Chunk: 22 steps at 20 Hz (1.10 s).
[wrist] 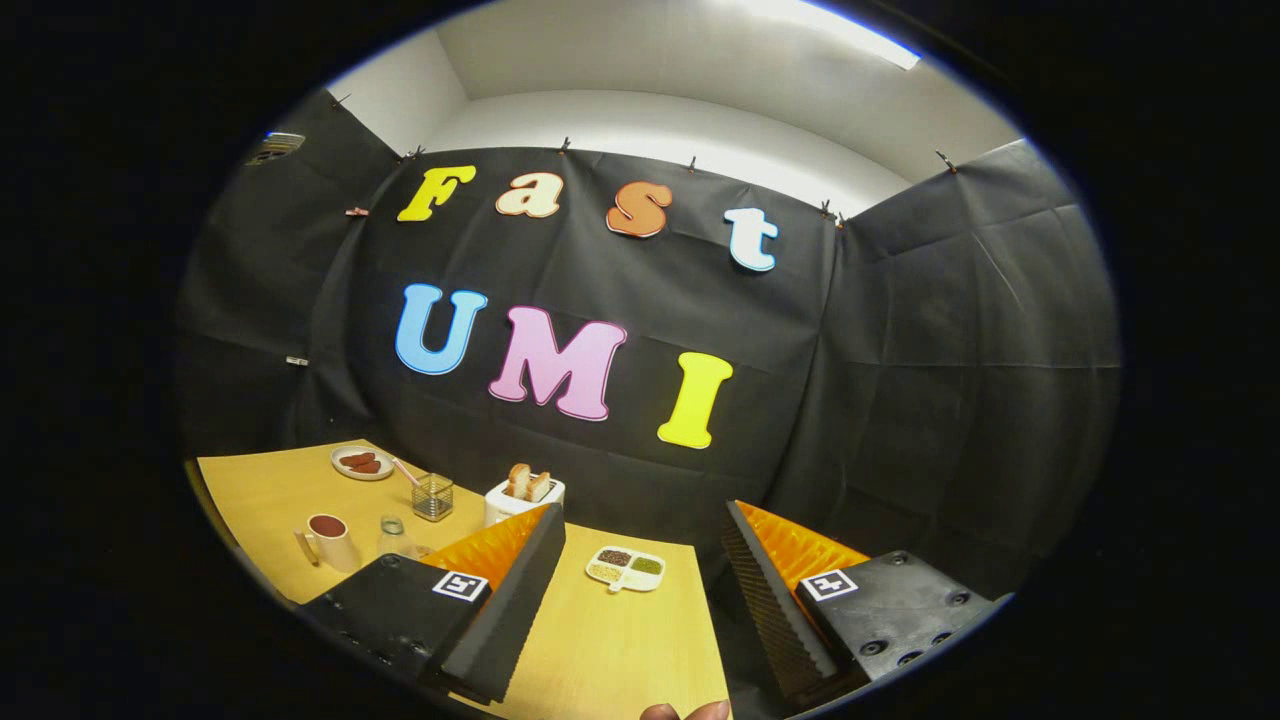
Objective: Take the bottle from table, then pour the juice into the cup, finally place the bottle on the coaster
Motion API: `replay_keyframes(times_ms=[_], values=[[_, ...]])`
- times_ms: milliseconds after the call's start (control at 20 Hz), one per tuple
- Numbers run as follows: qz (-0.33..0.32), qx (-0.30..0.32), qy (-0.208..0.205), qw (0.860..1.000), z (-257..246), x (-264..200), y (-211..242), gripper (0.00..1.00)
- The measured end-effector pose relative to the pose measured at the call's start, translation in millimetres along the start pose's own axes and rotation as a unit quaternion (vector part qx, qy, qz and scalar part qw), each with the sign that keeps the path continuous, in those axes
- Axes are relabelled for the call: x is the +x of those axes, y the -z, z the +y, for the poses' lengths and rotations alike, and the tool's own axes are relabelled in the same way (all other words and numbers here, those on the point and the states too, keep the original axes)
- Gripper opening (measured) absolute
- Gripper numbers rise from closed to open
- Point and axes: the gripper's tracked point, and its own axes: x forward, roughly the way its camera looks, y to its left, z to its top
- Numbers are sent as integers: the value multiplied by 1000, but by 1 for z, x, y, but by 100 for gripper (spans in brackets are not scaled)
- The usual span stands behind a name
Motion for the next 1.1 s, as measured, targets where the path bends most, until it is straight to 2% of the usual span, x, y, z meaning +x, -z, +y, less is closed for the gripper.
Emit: replay_keyframes(times_ms=[250, 500, 750, 1100], values=[[0, 4, -21, 1000, 47, 3, -6, 97], [10, 24, -67, 997, 114, 8, 6, 97], [8, 26, -107, 994, 180, 14, 36, 97], [10, 44, -128, 991, 242, 26, 102, 97]])
